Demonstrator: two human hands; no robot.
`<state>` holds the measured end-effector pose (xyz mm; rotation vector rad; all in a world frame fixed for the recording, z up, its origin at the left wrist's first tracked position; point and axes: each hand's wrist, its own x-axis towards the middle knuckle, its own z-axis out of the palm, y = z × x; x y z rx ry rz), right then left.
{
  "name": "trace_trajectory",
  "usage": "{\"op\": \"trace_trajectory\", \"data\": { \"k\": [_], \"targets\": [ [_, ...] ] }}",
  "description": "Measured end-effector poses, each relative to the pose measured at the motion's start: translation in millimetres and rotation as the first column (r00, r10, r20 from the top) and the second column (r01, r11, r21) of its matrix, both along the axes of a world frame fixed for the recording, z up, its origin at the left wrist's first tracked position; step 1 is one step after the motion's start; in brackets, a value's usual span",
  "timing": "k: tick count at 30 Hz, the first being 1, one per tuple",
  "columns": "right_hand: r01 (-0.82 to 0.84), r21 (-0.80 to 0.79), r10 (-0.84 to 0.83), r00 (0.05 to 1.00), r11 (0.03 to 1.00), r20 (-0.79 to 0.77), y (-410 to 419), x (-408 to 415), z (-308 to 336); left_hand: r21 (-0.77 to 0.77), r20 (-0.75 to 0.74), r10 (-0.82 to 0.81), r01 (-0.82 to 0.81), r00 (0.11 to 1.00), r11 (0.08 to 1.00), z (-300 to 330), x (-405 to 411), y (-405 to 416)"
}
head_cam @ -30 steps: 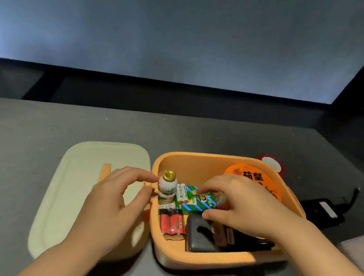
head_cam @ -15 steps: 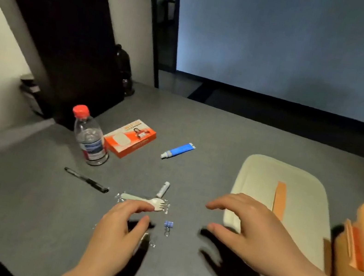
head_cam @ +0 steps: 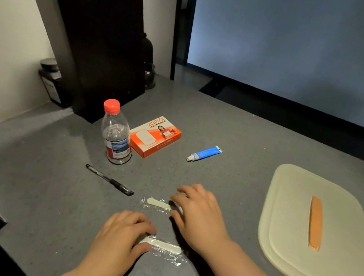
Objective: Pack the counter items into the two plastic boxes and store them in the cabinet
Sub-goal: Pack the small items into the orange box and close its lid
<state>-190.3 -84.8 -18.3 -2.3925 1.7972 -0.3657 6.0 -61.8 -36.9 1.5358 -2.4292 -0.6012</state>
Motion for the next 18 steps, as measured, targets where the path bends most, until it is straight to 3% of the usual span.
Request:
{"op": "trace_trajectory", "data": {
  "k": [2, 6, 12, 18],
  "targets": [
    [-0.001, -0.005, 0.001, 0.997, 1.0, -0.077, -8, 6, -10, -0.003, -0.035, 0.004, -0.005, 0.999, 1.0, -4, 0, -4],
    [0.027, 0.013, -0.026, 0.996, 1.0, -0.087, -8, 6, -17, -0.031, -0.094, 0.006, -0.009, 0.996, 0.999, -3, 1, -10],
    [0.222, -0.002, -0.215, 0.947, 0.975, 0.236, 14, -22, 30, -0.146, -0.182, -0.043, 0.016, 0.982, 0.989, 25, -19, -17],
    [0.537, -0.043, -0.473, 0.776, 0.843, 0.416, 82, -112, 86, -0.252, -0.272, -0.196, 0.126, 0.942, 0.959, 71, -86, -19]
  ]
}}
